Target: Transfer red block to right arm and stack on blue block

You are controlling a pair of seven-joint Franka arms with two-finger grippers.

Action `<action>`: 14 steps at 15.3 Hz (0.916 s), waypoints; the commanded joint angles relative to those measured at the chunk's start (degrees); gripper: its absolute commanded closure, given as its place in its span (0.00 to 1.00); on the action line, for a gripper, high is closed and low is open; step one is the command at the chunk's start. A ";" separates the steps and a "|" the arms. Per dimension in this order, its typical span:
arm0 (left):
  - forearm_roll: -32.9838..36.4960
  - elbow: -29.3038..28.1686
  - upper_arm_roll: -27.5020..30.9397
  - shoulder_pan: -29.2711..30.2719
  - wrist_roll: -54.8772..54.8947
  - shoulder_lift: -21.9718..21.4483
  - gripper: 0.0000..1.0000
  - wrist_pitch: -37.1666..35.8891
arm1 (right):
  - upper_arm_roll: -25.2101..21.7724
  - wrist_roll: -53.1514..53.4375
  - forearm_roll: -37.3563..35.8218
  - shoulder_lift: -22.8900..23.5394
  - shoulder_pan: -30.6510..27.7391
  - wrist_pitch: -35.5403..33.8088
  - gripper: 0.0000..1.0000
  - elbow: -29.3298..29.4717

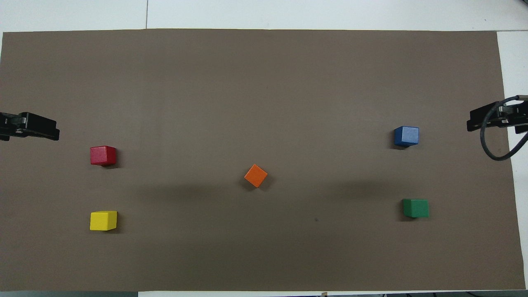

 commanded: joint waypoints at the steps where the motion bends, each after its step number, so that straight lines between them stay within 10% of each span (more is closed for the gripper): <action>1: -0.48 -0.97 -0.15 0.20 -0.66 -0.80 0.00 1.13 | 0.01 -0.79 -0.07 -1.34 -0.33 1.27 0.00 -1.50; 14: -0.57 -9.57 3.89 0.55 1.62 -1.07 0.00 11.39 | 0.09 0.00 0.10 -1.34 0.11 1.62 0.00 -1.15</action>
